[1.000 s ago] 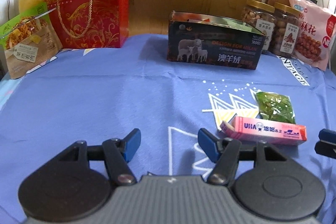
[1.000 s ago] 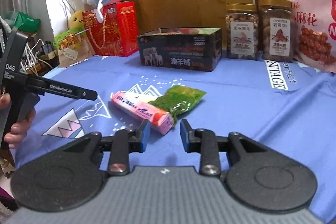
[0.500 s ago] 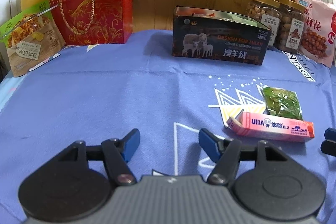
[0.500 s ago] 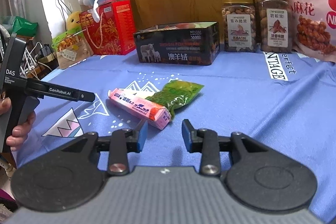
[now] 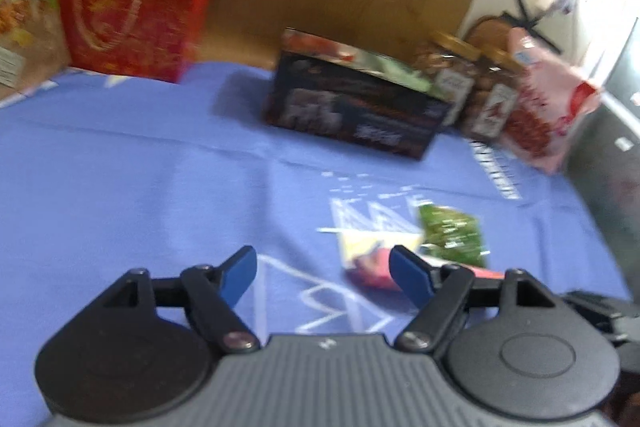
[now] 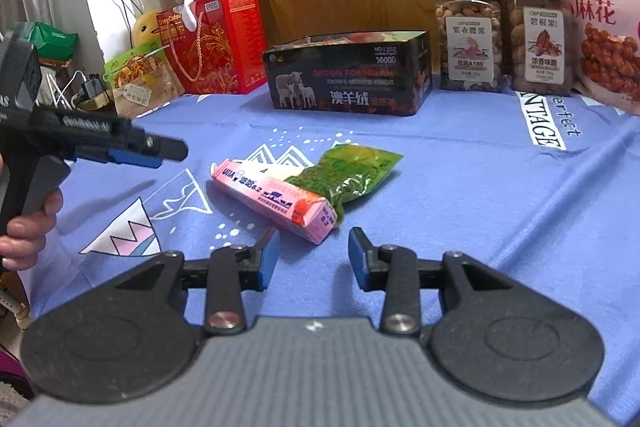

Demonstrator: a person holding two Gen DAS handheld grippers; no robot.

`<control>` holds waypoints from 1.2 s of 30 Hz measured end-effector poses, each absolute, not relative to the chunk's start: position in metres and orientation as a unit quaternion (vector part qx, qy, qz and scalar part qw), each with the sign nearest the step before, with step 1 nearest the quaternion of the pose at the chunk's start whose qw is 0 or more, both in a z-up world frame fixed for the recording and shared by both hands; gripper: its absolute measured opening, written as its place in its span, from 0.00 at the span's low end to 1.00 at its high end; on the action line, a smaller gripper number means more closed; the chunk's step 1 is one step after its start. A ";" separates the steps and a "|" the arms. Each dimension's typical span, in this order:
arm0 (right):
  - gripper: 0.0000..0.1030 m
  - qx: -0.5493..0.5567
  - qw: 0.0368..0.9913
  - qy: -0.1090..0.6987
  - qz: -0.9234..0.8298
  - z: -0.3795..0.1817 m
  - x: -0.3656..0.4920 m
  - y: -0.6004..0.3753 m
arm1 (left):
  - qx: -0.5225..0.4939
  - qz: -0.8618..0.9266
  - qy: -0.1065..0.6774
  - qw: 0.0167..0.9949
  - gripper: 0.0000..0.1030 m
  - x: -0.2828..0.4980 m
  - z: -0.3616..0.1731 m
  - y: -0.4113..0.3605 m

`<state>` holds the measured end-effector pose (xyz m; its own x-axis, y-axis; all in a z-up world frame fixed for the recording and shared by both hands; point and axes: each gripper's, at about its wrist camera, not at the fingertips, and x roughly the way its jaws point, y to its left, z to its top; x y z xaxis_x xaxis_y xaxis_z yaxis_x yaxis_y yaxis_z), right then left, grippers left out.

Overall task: Organize snacks
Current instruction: 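Move the left gripper to the pink UHA candy box and grasp it, then lower the pink candy box into the black tin and release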

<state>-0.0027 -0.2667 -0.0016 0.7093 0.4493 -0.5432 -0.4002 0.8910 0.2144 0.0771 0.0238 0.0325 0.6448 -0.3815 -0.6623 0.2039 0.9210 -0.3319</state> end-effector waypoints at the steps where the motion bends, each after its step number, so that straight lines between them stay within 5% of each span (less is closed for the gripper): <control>1: 0.40 0.039 0.923 0.306 0.232 -0.002 -0.002 -0.265 | -0.121 -0.172 0.392 0.895 0.73 0.079 0.032 0.021; 7: 0.40 0.026 0.921 0.304 0.240 -0.003 0.001 -0.258 | -0.131 -0.198 0.409 0.881 0.67 0.089 0.021 0.000; 11: 0.37 0.021 0.921 0.300 0.248 -0.004 0.006 -0.252 | -0.123 -0.225 0.422 0.869 0.50 0.091 0.012 -0.018; 21: 0.31 0.005 0.943 0.239 0.233 0.030 0.025 -0.246 | -0.116 -0.225 0.376 0.892 0.51 0.099 0.054 -0.018; 28: 0.31 0.008 0.963 0.180 0.201 0.061 0.112 -0.232 | -0.101 -0.197 0.323 0.920 0.51 0.180 0.098 -0.025; 36: 0.33 0.011 0.968 0.202 0.151 0.045 0.181 -0.234 | -0.089 -0.146 0.348 0.922 0.55 0.261 0.074 -0.039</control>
